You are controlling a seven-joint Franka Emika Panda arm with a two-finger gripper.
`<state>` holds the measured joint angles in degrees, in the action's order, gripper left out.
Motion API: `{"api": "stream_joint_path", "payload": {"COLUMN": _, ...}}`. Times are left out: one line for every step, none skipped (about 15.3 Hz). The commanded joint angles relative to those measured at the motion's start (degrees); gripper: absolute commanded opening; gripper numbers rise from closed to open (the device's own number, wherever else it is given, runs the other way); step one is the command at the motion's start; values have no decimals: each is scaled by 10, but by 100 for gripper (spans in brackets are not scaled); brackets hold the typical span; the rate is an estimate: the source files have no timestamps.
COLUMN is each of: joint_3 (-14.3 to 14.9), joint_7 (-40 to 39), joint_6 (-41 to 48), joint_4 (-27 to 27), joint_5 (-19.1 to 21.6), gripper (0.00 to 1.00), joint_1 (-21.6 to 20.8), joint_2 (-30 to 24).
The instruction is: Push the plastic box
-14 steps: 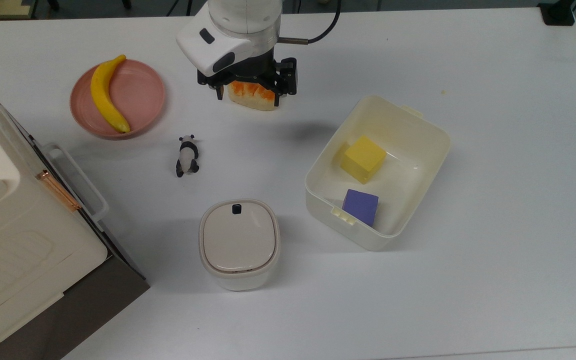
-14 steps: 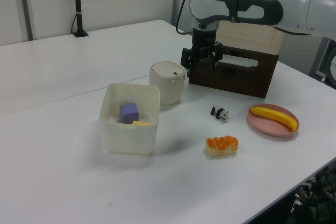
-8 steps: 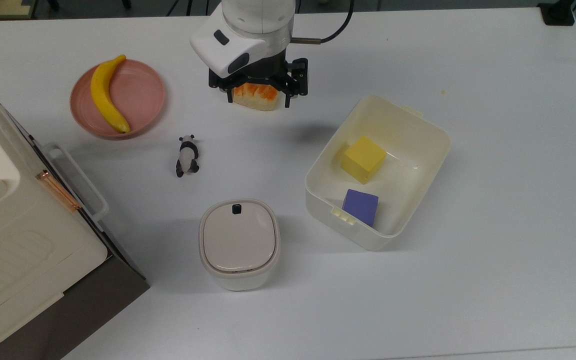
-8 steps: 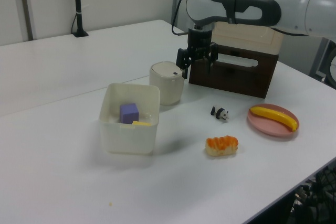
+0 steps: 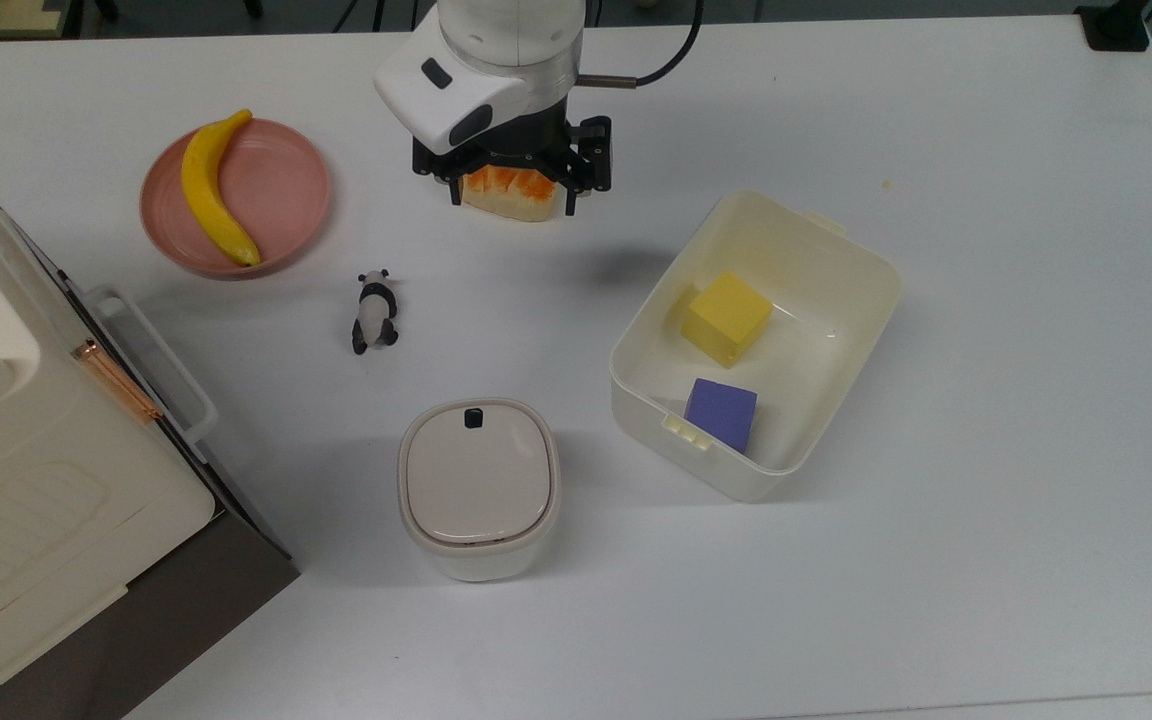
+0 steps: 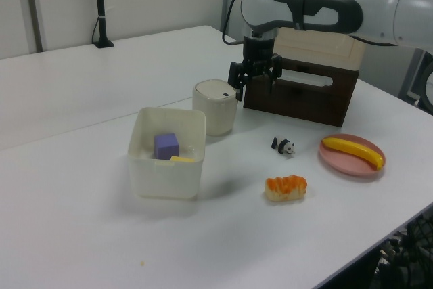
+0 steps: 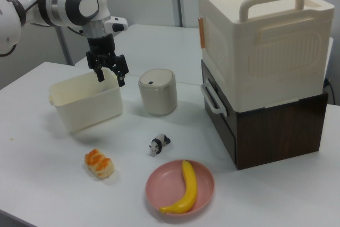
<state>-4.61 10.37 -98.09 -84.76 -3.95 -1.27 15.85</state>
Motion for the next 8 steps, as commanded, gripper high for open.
{"api": "stream_joint_path", "payload": {"joint_3": 4, "joint_7": -2, "joint_6": -6, "joint_4": -8, "joint_5": 0, "gripper": 100, "joint_1": -2, "joint_2": -13}}
{"api": "stream_joint_path", "payload": {"joint_3": 4, "joint_7": -3, "joint_6": -7, "joint_4": -8, "joint_5": 0, "gripper": 100, "joint_1": -2, "joint_2": -12}}
{"api": "stream_joint_path", "payload": {"joint_3": 4, "joint_7": -3, "joint_6": -9, "joint_4": -8, "joint_5": -1, "gripper": 100, "joint_1": -2, "joint_2": -11}}
{"api": "stream_joint_path", "payload": {"joint_3": 4, "joint_7": -3, "joint_6": -10, "joint_4": -8, "joint_5": 0, "gripper": 100, "joint_1": -2, "joint_2": -10}}
{"api": "stream_joint_path", "payload": {"joint_3": 4, "joint_7": -3, "joint_6": -9, "joint_4": -8, "joint_5": -1, "gripper": 100, "joint_1": -2, "joint_2": -11}}
{"api": "stream_joint_path", "payload": {"joint_3": 4, "joint_7": -3, "joint_6": -9, "joint_4": -9, "joint_5": -1, "gripper": 100, "joint_1": -2, "joint_2": -11}}
{"api": "stream_joint_path", "payload": {"joint_3": 4, "joint_7": -3, "joint_6": -9, "joint_4": -9, "joint_5": 0, "gripper": 100, "joint_1": -2, "joint_2": -10}}
{"api": "stream_joint_path", "payload": {"joint_3": 4, "joint_7": -4, "joint_6": -9, "joint_4": -9, "joint_5": -1, "gripper": 100, "joint_1": -2, "joint_2": -10}}
